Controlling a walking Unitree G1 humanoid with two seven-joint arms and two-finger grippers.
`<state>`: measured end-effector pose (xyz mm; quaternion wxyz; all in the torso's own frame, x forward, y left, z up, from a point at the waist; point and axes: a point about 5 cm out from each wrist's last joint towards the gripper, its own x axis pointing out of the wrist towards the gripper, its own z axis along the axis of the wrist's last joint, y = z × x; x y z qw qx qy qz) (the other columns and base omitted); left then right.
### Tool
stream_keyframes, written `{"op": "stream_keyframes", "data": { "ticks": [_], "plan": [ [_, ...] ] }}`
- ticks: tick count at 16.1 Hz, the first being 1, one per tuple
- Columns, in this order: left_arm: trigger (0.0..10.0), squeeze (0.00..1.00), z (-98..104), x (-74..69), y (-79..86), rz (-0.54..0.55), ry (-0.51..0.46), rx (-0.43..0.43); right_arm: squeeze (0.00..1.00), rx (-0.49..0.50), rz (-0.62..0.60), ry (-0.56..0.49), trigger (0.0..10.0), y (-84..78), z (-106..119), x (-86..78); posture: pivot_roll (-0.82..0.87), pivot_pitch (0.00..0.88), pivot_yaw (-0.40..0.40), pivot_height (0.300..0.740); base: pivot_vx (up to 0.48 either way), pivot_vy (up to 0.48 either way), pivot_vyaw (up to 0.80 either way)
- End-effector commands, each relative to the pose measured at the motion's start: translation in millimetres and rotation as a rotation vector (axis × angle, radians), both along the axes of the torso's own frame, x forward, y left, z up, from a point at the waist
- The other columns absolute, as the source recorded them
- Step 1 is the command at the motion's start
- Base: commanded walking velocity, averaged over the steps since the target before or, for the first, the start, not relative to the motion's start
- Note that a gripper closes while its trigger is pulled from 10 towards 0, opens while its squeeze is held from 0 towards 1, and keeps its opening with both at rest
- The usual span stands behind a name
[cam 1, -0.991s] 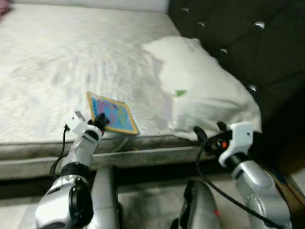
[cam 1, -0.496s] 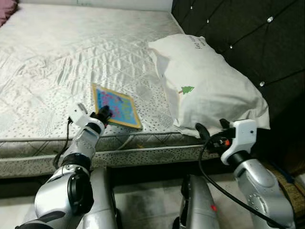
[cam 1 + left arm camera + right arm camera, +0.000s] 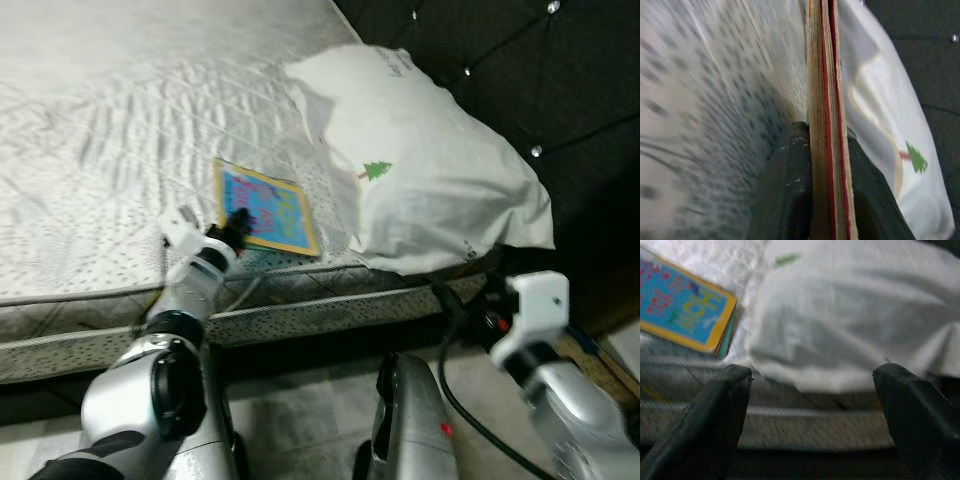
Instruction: Clean up the room
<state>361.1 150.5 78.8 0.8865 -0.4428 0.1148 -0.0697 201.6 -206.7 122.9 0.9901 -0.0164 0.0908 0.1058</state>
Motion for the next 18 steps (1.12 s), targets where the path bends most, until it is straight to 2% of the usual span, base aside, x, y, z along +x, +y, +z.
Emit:
{"op": "stream_keyframes", "data": {
  "ticks": [1,5,9,10,11,13,14,15,16,17,18],
  "plan": [
    [10.0,0.00,6.8,4.4,-14.3,-0.049,-0.020,-0.008,0.00,-0.026,-0.018,-0.005,10.0,-9.0,8.5,-5.8,-0.27,0.087,-0.127,0.497,0.000,0.000,0.00],
    [10.0,0.00,3.4,3.2,-32.3,-0.071,0.024,-0.051,0.00,-0.076,0.009,0.018,10.0,-15.1,19.4,-19.7,-0.33,0.113,-0.163,0.497,0.000,0.000,0.00],
    [10.0,0.00,-0.8,1.1,-40.2,-0.058,0.055,-0.051,0.00,-0.090,0.021,0.029,10.0,-17.8,20.3,-17.9,-0.32,0.106,-0.168,0.497,0.000,0.000,0.00],
    [10.0,0.40,-2.8,0.2,-38.2,-0.048,0.062,-0.041,0.00,-0.090,0.023,0.029,10.0,-17.1,20.4,-16.1,-0.32,0.103,-0.166,0.497,0.000,0.000,0.00],
    [10.0,1.00,-7.3,-1.8,-33.9,-0.029,0.088,-0.017,0.00,-0.087,0.024,0.027,10.0,-15.8,20.1,-13.3,-0.31,0.099,-0.163,0.497,0.000,0.000,0.00],
    [10.0,1.00,-11.1,-3.3,-26.6,-0.011,0.112,0.033,0.00,-0.081,0.026,0.020,10.0,-13.8,19.6,-9.4,-0.30,0.092,-0.155,0.497,0.000,0.000,0.00],
    [10.0,1.00,-5.9,0.4,-9.5,0.055,0.085,0.142,0.00,-0.071,0.027,0.010,10.0,-11.4,18.2,-5.0,-0.28,0.079,-0.145,0.497,0.000,0.000,0.00],
    [10.0,1.00,-3.4,1.9,-5.0,0.069,0.073,0.168,0.00,-0.069,0.027,0.009,10.0,-10.6,17.5,-3.3,-0.27,0.075,-0.142,0.497,0.000,0.000,0.00],
    [10.0,1.00,6.3,7.5,7.9,0.082,0.056,0.225,0.00,-0.059,0.034,-0.009,10.0,-6.2,16.4,3.4,-0.26,0.061,-0.134,0.497,0.000,0.000,0.00],
    [10.0,1.00,7.1,7.9,9.0,0.078,0.056,0.228,0.00,-0.059,0.037,-0.013,10.0,-5.4,16.3,4.4,-0.26,0.061,-0.134,0.497,0.000,0.000,0.00],
    [10.0,1.00,5.6,8.0,17.0,0.075,0.113,0.321,0.00,-0.050,0.043,-0.022,10.0,-1.2,14.7,11.1,-0.23,0.042,-0.126,0.497,0.000,0.000,0.00]
  ]
}}
